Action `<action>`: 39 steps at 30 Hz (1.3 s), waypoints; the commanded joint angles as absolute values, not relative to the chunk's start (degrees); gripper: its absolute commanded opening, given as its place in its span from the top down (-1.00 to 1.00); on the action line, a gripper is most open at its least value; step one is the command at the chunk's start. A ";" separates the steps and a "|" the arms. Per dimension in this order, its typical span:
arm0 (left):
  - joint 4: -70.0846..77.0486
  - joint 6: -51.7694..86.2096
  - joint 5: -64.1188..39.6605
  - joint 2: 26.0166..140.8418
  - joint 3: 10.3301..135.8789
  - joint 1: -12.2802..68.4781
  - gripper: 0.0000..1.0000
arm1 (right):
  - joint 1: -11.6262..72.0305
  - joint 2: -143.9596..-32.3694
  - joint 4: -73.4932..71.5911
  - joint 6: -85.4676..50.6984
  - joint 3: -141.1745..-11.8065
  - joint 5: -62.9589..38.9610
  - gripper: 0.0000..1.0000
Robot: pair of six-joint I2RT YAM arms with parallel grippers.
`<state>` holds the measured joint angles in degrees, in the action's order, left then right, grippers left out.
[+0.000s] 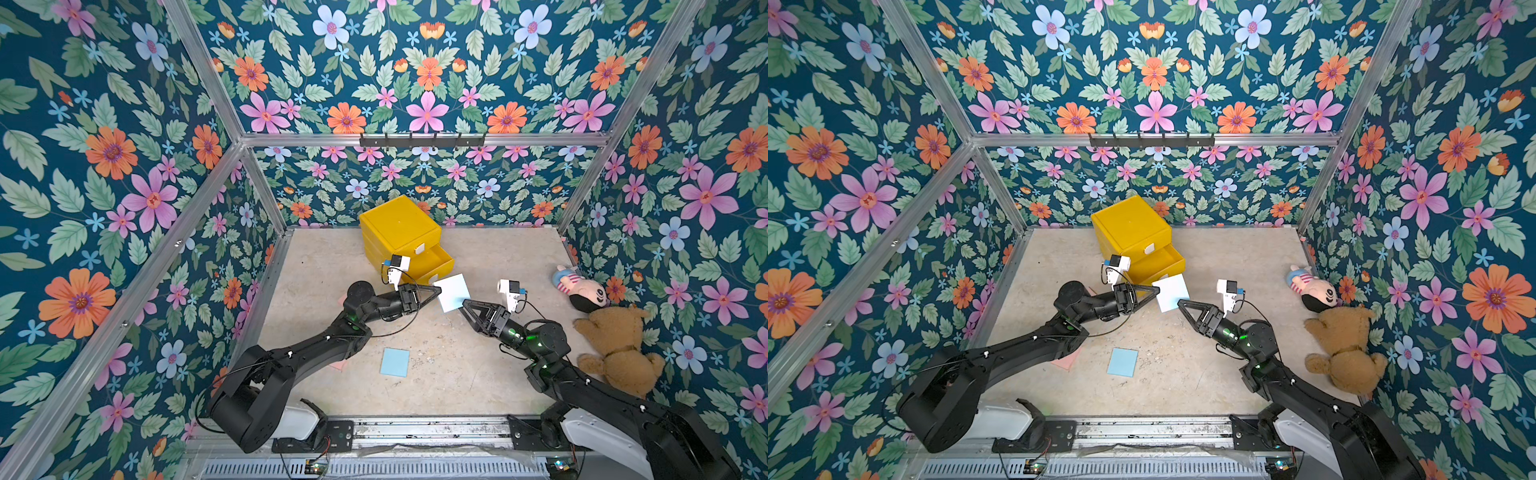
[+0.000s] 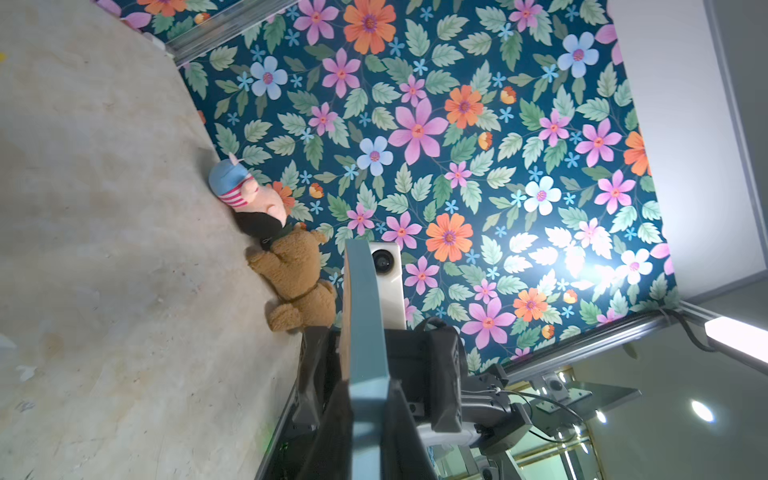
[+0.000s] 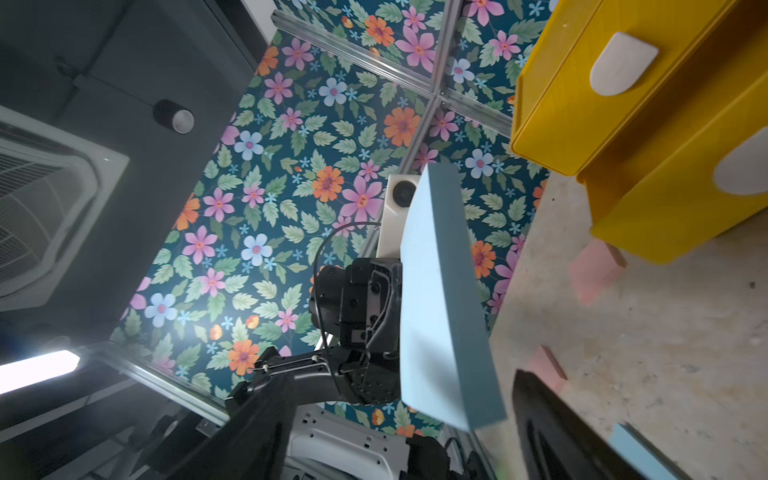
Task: Please put the sticky notes in the drawer by color
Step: Pick up the sticky notes from the center of the board.
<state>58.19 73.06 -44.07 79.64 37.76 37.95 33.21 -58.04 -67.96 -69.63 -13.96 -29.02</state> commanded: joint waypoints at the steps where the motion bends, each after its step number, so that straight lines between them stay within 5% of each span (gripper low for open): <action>1: 64.16 74.72 -45.35 80.06 38.29 38.30 1.00 | 33.22 -58.31 -77.06 -73.84 -14.15 -31.20 -0.55; 11: 64.81 75.15 -45.09 79.87 37.32 38.76 1.00 | 31.82 -56.26 -72.51 -71.63 -14.48 -29.44 -0.30; 23: 64.86 74.69 -45.10 80.68 37.46 38.84 1.00 | 31.80 -54.72 -66.09 -69.32 -14.68 -27.23 1.00; 28: 60.59 70.96 -41.04 78.87 36.22 38.22 -0.34 | 31.81 -52.58 -53.23 -65.55 -17.49 -22.79 1.00; 31: 48.48 61.24 -34.86 74.03 35.08 37.19 -0.86 | 31.73 -53.17 -41.18 -62.52 -21.68 -17.31 1.00; 39: 14.70 38.43 -7.57 60.95 35.68 35.98 -0.99 | 31.23 -66.47 -22.35 -60.38 -38.53 -13.06 1.00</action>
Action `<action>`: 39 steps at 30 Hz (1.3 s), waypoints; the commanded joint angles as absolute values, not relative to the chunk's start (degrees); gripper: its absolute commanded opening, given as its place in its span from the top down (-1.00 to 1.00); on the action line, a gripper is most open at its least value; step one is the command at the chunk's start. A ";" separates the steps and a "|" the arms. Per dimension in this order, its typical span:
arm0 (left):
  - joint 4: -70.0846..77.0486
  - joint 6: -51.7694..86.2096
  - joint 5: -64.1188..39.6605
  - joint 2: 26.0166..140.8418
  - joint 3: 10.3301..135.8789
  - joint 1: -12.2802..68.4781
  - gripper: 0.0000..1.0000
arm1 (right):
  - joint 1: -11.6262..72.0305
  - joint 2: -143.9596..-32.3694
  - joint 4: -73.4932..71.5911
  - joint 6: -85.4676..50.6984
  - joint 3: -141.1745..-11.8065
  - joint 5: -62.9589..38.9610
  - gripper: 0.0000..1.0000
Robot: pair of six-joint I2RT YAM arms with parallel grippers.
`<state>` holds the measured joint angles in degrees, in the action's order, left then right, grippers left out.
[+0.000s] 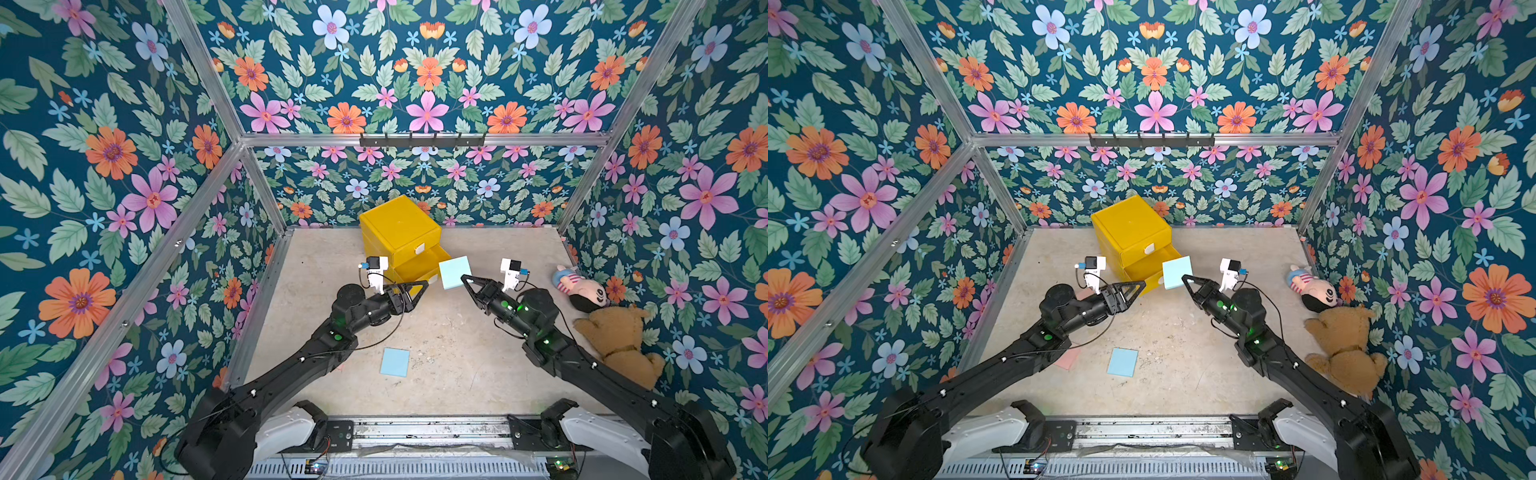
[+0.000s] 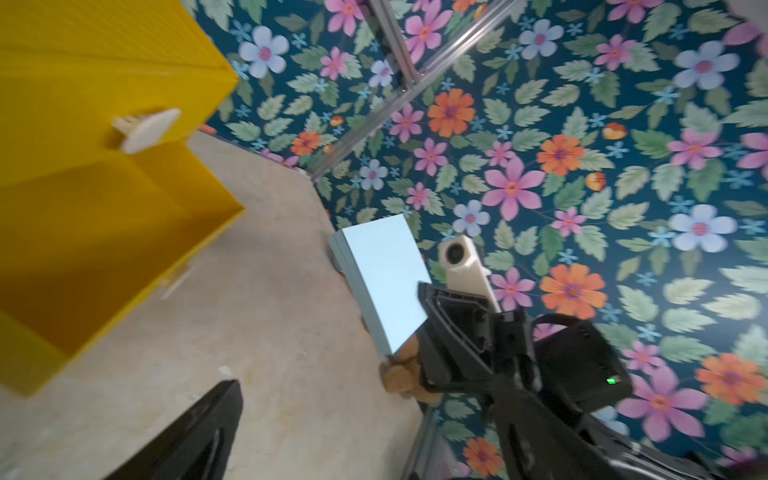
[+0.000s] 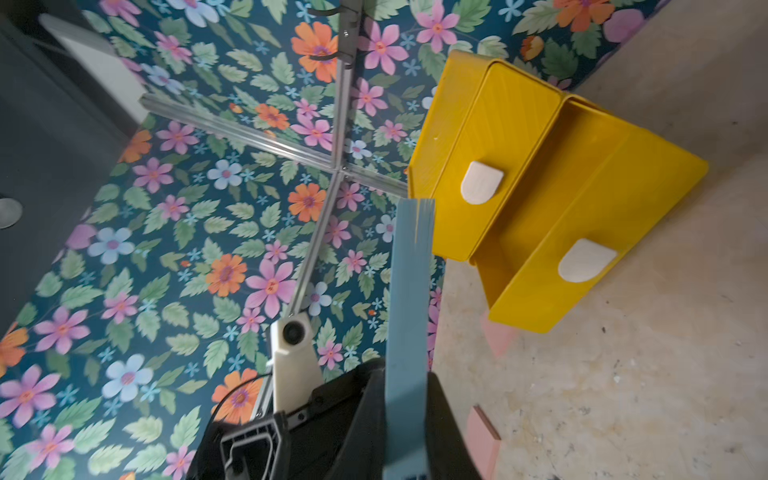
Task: Please put the sticky notes in the drawer by color
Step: Pick up the sticky notes from the center of the board, then place the sticky notes in the drawer.
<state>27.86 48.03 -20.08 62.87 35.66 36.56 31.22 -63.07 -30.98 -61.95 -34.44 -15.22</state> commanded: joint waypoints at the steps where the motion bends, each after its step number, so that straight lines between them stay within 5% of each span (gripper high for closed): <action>1: 12.94 37.76 -5.78 60.21 35.75 35.66 -0.99 | 31.21 -68.68 -20.47 -60.77 -40.89 -12.92 1.00; 22: 6.24 35.95 -3.78 57.88 35.92 35.67 -0.99 | 30.45 -101.76 -5.71 -63.15 -72.96 -15.32 1.00; 39: 7.46 35.08 -4.65 59.12 36.44 35.68 -0.99 | 30.41 -96.06 -6.24 -66.47 -68.88 -14.35 1.00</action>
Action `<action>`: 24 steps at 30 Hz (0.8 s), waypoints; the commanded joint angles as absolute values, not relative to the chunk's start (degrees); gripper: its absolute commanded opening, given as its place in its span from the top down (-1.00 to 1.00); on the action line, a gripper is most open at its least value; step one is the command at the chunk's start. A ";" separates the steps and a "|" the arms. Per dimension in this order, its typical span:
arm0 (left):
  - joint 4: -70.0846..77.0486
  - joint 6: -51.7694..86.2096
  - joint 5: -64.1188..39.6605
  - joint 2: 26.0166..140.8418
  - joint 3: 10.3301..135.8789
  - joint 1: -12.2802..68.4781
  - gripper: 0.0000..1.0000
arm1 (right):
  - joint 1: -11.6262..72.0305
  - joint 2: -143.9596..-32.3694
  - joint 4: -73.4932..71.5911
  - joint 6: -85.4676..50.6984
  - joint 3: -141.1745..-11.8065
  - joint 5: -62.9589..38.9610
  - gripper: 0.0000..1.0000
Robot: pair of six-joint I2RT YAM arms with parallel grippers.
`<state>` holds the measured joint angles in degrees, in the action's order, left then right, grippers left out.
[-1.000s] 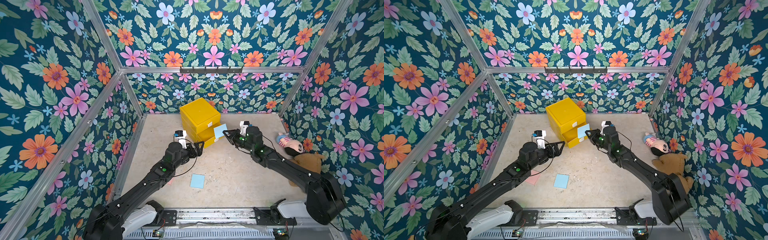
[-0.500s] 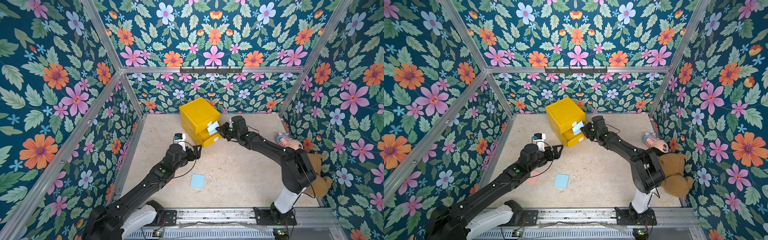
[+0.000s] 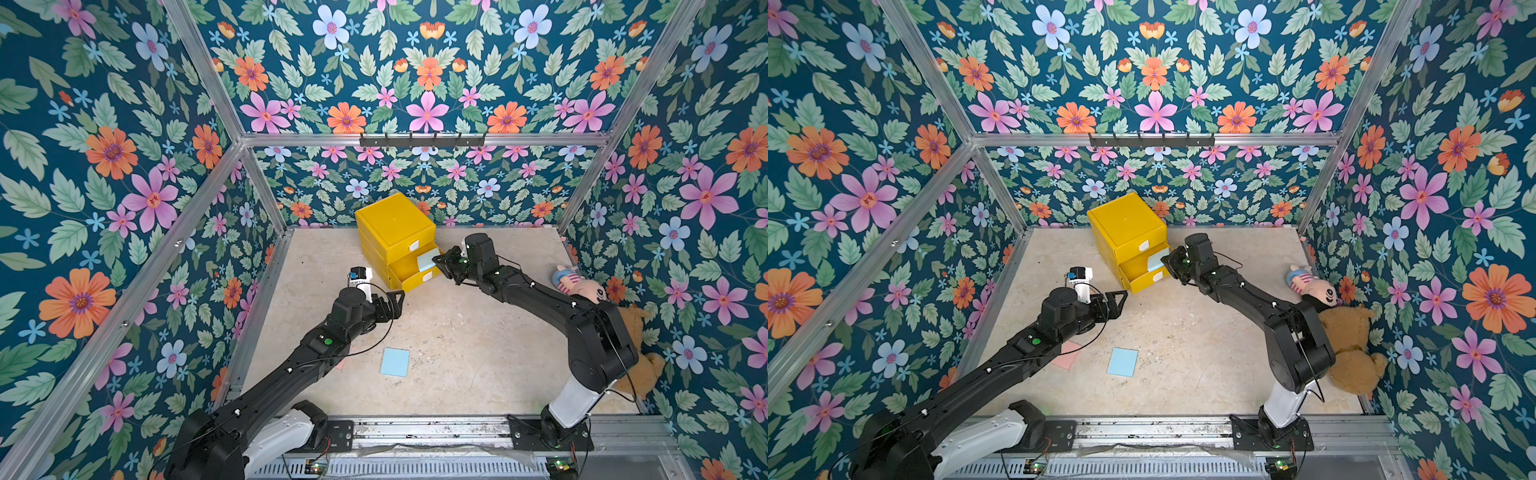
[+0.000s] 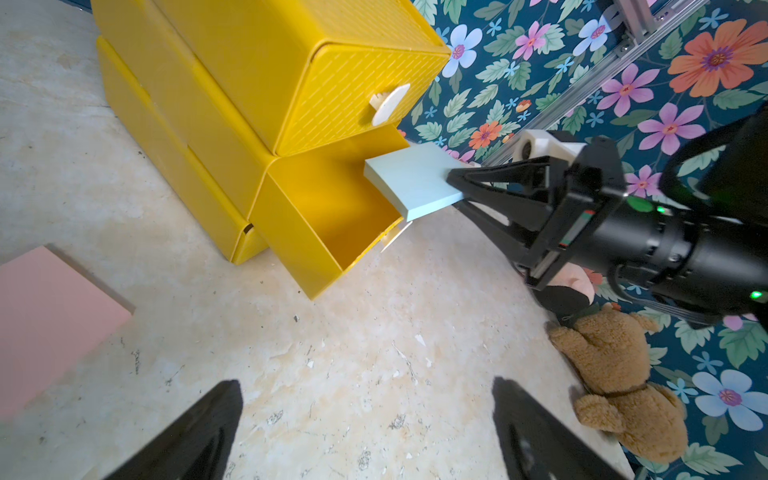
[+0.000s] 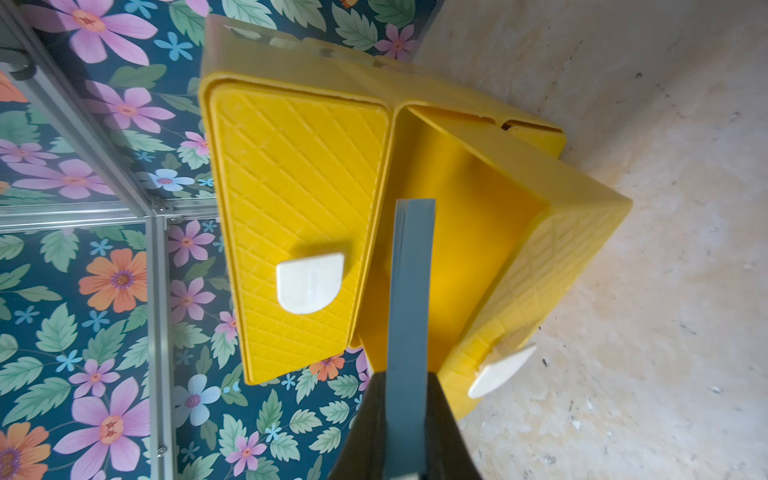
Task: Please put the sticky notes in the drawer by color
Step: Place the sticky notes in the drawer.
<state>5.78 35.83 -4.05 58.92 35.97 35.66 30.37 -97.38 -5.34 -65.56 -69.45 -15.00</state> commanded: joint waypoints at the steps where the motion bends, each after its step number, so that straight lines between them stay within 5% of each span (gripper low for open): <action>1: 7.60 35.14 -4.74 59.24 36.49 35.68 -0.99 | 30.38 -95.83 -6.17 -66.37 -68.92 -14.18 1.00; 18: 5.80 34.10 -3.65 58.12 36.60 35.68 -0.99 | 30.15 -108.97 -4.00 -65.53 -83.01 -18.81 0.93; 20: 5.87 34.12 -3.90 58.24 36.70 35.62 -0.99 | 30.12 -109.59 -3.36 -65.01 -83.80 -18.36 0.74; 24: 5.89 34.19 -4.19 58.15 36.97 35.68 -0.99 | 30.15 -106.87 -1.99 -63.62 -82.18 -14.06 0.06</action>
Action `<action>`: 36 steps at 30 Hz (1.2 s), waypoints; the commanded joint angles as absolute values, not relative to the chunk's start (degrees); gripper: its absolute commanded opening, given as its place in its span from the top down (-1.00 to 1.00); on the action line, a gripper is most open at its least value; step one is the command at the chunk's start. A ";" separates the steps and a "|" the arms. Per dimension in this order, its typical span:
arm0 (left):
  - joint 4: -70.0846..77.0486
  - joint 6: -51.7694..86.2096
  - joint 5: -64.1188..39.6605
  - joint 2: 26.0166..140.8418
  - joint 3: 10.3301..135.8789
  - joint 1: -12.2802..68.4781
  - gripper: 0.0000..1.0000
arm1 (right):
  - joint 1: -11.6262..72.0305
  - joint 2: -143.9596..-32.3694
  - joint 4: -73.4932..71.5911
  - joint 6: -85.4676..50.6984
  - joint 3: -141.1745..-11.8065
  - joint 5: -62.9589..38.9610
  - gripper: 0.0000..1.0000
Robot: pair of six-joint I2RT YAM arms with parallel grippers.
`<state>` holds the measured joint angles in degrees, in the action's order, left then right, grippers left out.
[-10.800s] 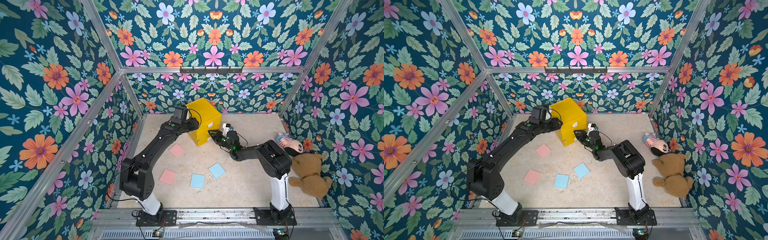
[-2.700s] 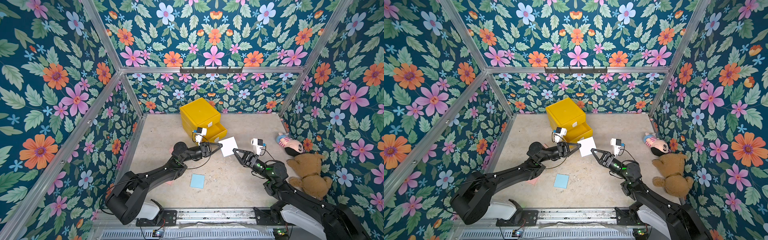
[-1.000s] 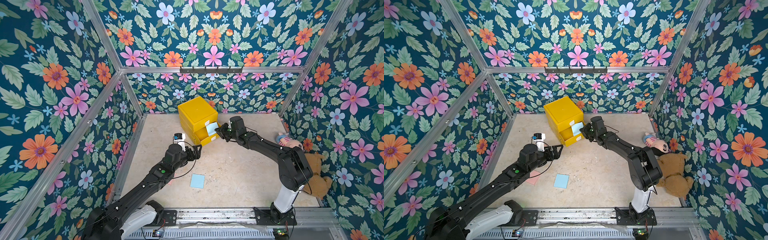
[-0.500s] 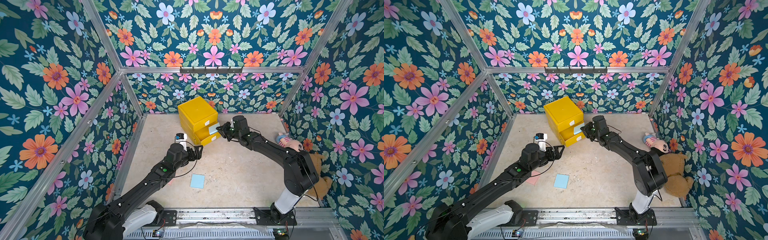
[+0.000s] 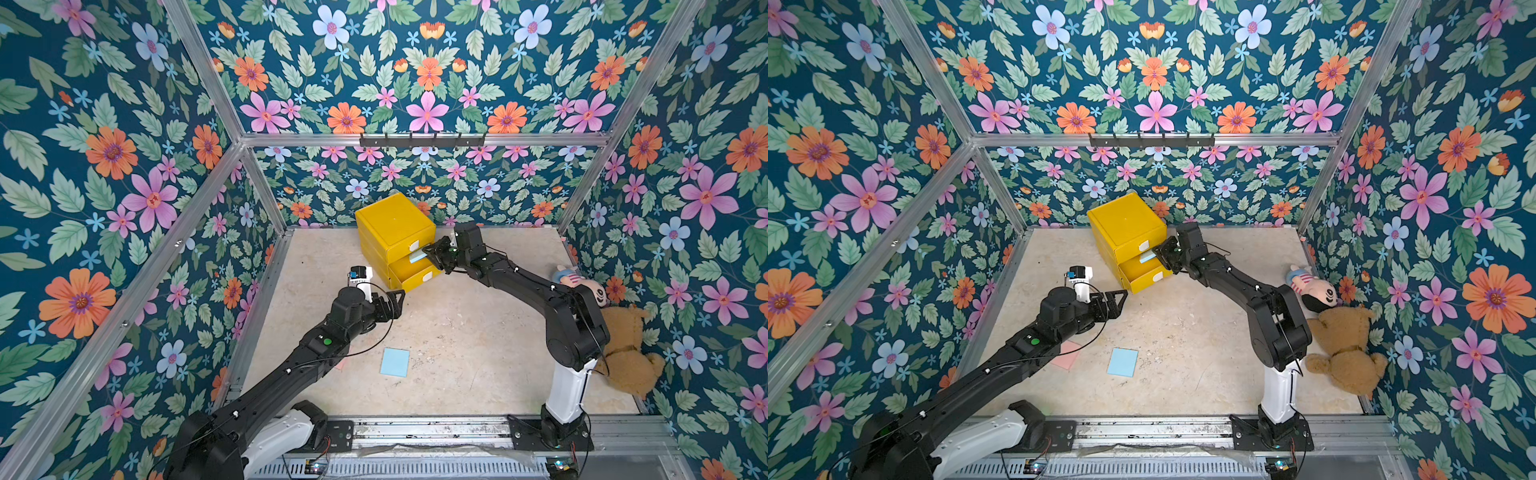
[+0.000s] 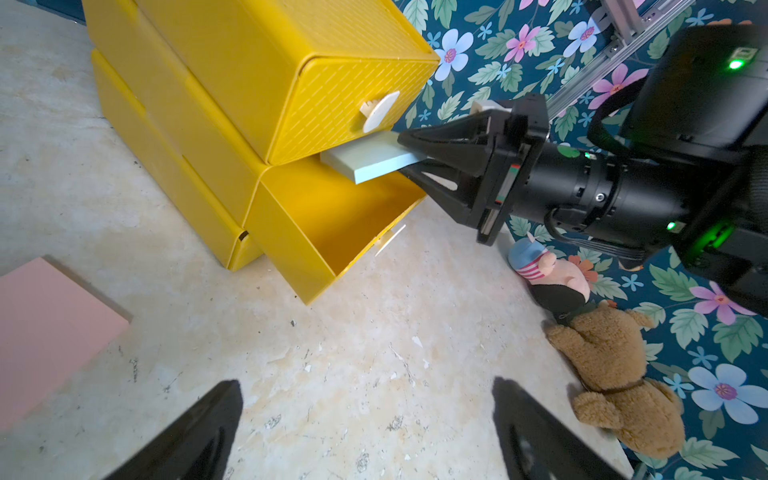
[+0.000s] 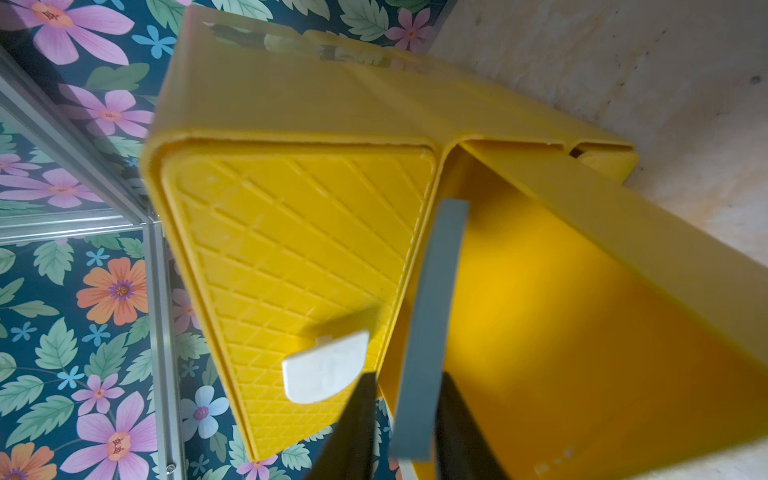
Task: Please put the sticky notes in the drawer by color
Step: Place the sticky notes in the drawer.
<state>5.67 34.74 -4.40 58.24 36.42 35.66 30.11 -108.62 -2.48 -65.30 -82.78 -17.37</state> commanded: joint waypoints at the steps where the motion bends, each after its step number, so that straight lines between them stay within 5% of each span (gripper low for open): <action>1: 5.91 34.19 -4.30 58.09 36.93 35.68 -0.99 | 30.12 -105.73 -1.66 -63.02 -81.56 -13.07 -0.03; 4: 6.11 34.28 -4.48 58.07 37.03 35.64 -0.99 | 30.06 -102.51 -0.16 -61.10 -80.23 -10.34 -0.22; 15: 6.47 35.80 -3.72 58.43 36.84 35.60 -0.99 | 31.84 -87.57 -1.46 -50.11 -67.68 -3.02 -0.37; 23: -2.55 37.41 -3.94 58.16 37.09 33.97 -0.99 | 44.82 -74.17 -6.13 -32.82 -47.72 5.05 -0.64; 30: -17.66 34.48 -11.18 56.88 36.58 24.94 -0.99 | 60.10 -72.06 -13.97 -10.18 -35.44 0.88 -0.98; 36: -22.39 36.36 -13.29 56.51 36.84 22.33 -0.99 | 63.19 -74.36 -26.46 5.10 -30.76 -5.83 -0.99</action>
